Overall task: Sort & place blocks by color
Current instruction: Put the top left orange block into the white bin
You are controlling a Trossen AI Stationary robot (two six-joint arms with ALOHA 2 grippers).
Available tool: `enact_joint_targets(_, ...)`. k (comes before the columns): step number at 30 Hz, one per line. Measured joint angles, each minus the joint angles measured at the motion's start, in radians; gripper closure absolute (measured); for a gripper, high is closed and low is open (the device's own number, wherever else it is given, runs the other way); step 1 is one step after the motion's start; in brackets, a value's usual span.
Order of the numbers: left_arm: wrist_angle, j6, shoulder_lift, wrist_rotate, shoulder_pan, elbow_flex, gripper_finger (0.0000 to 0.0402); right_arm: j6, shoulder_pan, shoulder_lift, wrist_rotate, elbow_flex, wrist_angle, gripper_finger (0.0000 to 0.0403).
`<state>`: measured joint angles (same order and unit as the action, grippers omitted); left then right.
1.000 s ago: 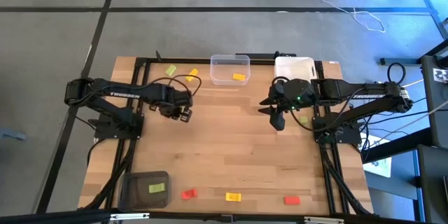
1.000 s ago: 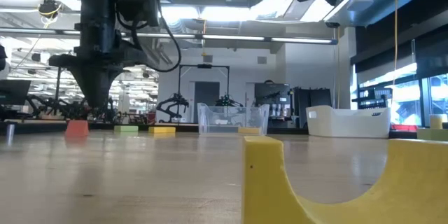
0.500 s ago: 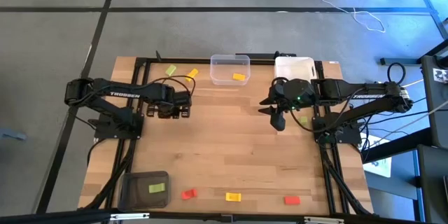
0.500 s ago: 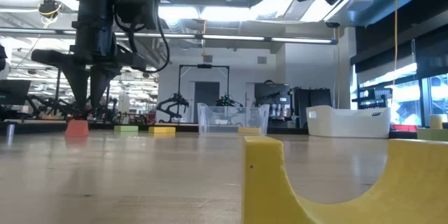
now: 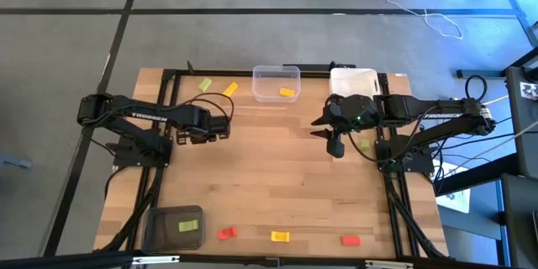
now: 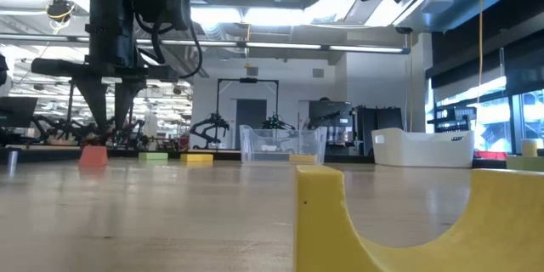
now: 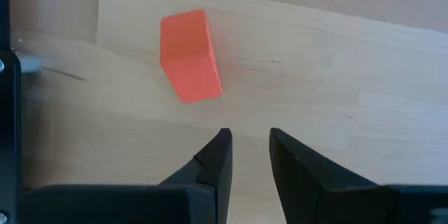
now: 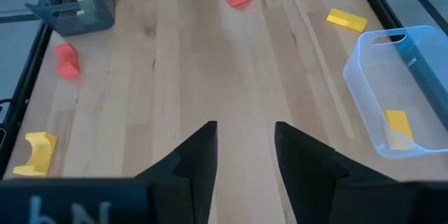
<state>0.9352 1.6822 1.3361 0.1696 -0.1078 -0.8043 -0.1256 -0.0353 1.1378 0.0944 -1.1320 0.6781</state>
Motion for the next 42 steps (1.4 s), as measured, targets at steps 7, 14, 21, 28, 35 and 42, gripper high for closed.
enact_joint_targets(7, 0.001, 0.018, 0.000, 0.000, 0.000, 0.000, 0.0313, 0.001, 0.000, 0.000, 0.000, 0.000, 0.000, 0.0260)
enact_joint_targets(14, 0.133, 0.119, 0.000, -0.023, 0.019, 0.000, 0.0313, -0.001, 0.000, 0.000, 0.000, 0.000, 0.000, 0.0260)
enact_joint_targets(21, 0.168, 0.142, 0.000, 0.014, 0.026, 0.000, 0.0313, 0.000, 0.000, 0.000, 0.000, 0.000, 0.000, 0.0260)
enact_joint_targets(28, 0.115, -0.067, 0.000, 0.012, 0.034, 0.000, 0.0312, 0.001, 0.000, 0.000, 0.000, 0.000, -0.001, 0.0260)
enact_joint_targets(35, 0.133, -0.013, 0.000, 0.001, 0.033, 0.000, 0.0270, -0.001, 0.000, 0.000, 0.000, 0.000, -0.001, 0.0260)
enact_joint_targets(42, 0.129, 0.080, 0.000, 0.113, 0.034, 0.000, 0.0207, 0.000, 0.000, 0.000, 0.000, 0.000, -0.001, 0.0260)
